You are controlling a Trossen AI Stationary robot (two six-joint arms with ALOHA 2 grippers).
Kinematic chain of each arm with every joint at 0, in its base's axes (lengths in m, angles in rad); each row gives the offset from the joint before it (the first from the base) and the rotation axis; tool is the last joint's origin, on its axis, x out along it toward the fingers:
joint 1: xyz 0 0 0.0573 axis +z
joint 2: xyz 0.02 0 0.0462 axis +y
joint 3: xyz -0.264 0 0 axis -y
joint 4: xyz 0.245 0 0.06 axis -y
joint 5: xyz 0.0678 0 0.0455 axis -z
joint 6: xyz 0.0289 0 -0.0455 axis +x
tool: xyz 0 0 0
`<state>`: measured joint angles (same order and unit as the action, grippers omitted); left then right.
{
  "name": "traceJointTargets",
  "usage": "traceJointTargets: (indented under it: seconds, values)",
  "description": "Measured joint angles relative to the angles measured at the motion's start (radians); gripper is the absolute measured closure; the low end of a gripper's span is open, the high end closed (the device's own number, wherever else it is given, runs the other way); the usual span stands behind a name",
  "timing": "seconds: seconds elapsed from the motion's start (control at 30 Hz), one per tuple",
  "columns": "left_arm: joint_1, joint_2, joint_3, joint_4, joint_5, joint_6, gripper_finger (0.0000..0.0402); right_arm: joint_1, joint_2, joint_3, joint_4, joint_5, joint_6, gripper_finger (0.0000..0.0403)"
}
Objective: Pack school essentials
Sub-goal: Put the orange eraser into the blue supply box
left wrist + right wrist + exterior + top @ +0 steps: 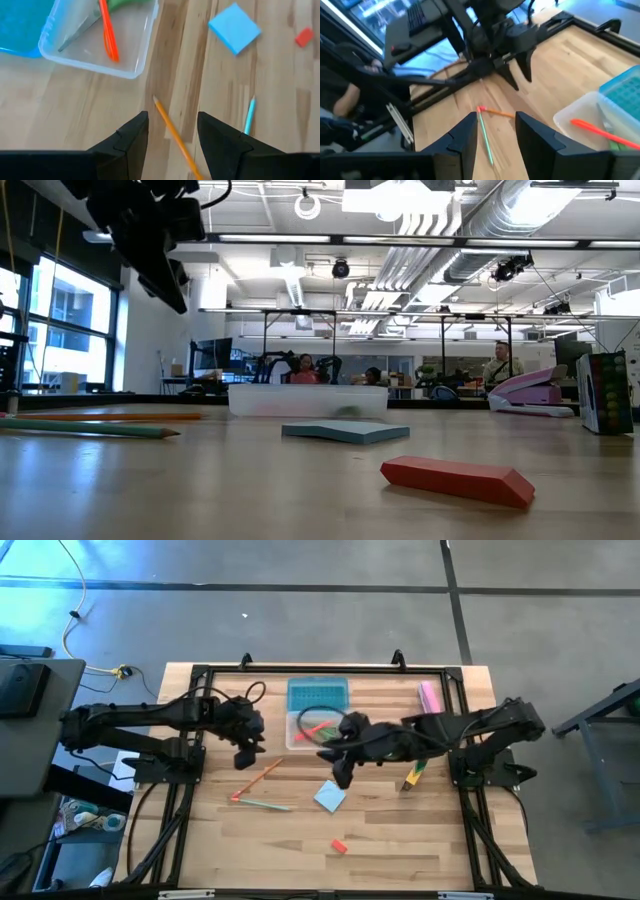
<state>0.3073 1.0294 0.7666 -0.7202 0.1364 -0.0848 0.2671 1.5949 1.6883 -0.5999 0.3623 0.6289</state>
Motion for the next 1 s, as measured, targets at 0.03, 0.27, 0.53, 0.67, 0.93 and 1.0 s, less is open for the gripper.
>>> traceJointTargets:
  seconds: [0.03, 0.27, 0.53, 0.67, 0.93, 1.0]
  values:
    - [0.0, -0.001, 0.0, -0.007, -0.001, 0.011, 0.0245, 0.006, 0.028, 0.036, -0.027, 0.001, 0.002, 0.0279]
    - [0.0, -0.003, 0.0, -0.026, -0.002, 0.049, 0.0245, 0.032, 0.225, 0.306, -0.392, -0.011, 0.126, 0.0279]
    - [0.0, -0.003, 0.0, -0.043, -0.055, 0.089, 0.0245, 0.065, 0.375, 0.426, -0.653, -0.159, 0.337, 0.0279]
    - [0.0, -0.003, 0.0, -0.043, -0.096, 0.089, 0.0245, 0.088, 0.412, 0.424, -0.705, -0.189, 0.43, 0.0279]
    - [0.0, -0.003, 0.0, -0.039, -0.119, 0.067, 0.0245, 0.12, 0.473, 0.422, -0.855, -0.159, 0.639, 0.0279]
    - [0.0, -0.003, 0.0, -0.039, -0.123, 0.054, 0.0245, 0.126, 0.484, 0.422, -0.862, -0.159, 0.65, 0.0279]
